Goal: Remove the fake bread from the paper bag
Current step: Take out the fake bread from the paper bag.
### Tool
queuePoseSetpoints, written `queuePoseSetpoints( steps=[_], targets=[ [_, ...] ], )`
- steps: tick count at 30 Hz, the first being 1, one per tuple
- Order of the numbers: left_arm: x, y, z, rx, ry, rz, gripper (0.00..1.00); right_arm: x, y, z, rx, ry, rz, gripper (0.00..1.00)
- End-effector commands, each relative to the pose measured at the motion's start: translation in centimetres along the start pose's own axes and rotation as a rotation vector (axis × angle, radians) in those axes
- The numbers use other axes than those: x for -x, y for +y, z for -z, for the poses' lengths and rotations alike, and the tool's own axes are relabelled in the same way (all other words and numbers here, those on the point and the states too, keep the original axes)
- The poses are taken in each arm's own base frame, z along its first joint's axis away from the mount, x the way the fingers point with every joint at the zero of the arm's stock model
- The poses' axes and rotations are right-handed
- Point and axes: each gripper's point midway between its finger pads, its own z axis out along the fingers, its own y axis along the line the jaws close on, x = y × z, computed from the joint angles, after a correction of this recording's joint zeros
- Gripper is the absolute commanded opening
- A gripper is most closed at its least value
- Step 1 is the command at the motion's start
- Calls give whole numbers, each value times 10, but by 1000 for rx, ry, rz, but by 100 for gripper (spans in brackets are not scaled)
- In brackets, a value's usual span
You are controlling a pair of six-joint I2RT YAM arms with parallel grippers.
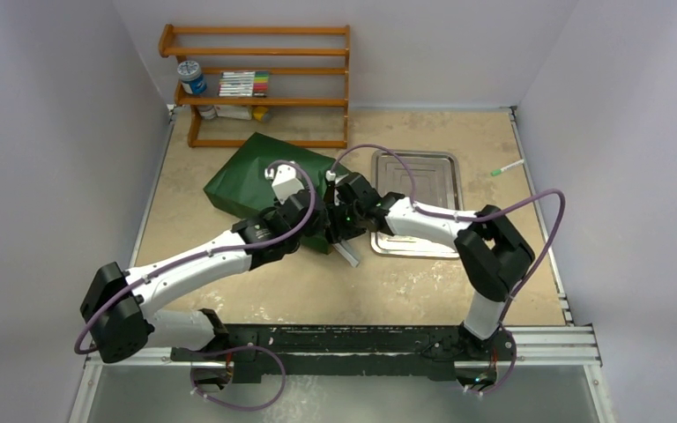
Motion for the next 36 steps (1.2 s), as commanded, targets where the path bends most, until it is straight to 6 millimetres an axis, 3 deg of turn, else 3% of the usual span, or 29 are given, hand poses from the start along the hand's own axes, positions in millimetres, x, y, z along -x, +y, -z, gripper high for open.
queuePoseSetpoints(
  steps=[1,5,12,15,19,21,30,36],
  targets=[
    [-2,-15,-3,-49,1,31,42,33,21,-1,78,-85,44,51],
    [-5,-16,-4,-50,7,28,42,34,21,-7,77,-87,46,61],
    [-9,-12,-2,-42,13,25,42,30,18,-16,70,-72,48,62],
    [-10,-10,-1,-37,10,24,41,30,20,-18,79,-70,50,51],
    [-3,-5,2,-19,-15,28,41,33,22,-11,88,-83,54,10],
    [3,-1,6,-7,-34,30,41,33,23,-7,89,-82,56,0],
    [41,37,40,67,-168,75,42,30,26,28,102,-94,60,0],
    [47,43,40,97,-178,70,43,23,26,47,105,-102,49,0]
  ],
)
